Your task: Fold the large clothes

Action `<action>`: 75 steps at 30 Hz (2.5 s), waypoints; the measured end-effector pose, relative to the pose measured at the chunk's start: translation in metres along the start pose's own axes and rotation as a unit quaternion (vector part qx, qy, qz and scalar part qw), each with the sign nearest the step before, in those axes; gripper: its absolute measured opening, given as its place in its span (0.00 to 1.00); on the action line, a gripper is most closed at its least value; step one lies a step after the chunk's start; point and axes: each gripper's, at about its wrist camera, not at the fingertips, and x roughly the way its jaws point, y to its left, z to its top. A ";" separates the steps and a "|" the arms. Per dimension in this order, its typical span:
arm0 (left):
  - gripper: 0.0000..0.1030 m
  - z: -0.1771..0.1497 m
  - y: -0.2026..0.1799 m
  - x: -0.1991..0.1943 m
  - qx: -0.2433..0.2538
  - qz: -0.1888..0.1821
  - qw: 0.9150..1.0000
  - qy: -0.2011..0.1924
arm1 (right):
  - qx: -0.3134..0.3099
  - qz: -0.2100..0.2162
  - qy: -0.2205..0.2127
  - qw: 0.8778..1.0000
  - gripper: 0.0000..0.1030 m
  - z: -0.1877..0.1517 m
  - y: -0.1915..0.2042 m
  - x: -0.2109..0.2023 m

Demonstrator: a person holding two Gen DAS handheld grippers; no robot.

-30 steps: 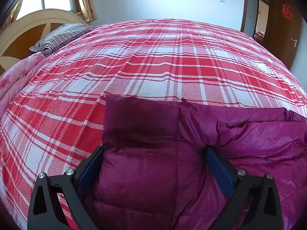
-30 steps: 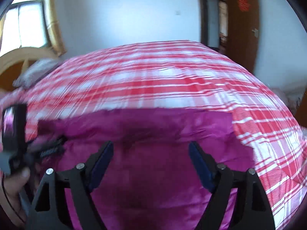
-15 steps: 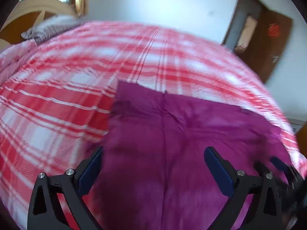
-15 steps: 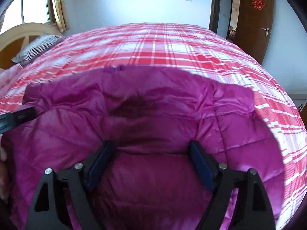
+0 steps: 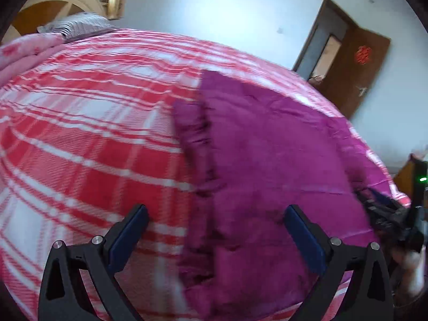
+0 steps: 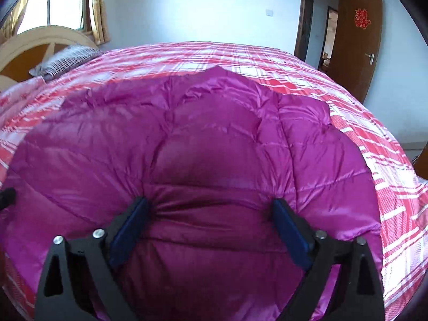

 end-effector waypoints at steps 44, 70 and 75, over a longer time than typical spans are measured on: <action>0.18 -0.073 -0.320 0.033 0.442 -0.123 0.885 -0.073 | 0.190 0.262 -0.073 0.943 0.74 0.044 -0.209 -0.092; 0.85 -0.004 -0.242 0.033 0.295 -0.063 0.950 -0.085 | 0.225 0.060 -0.046 0.971 0.44 0.071 -0.180 -0.085; 0.85 -0.006 -0.241 0.026 0.300 -0.063 0.948 -0.085 | 0.283 0.203 -0.122 0.929 0.66 0.099 -0.149 -0.110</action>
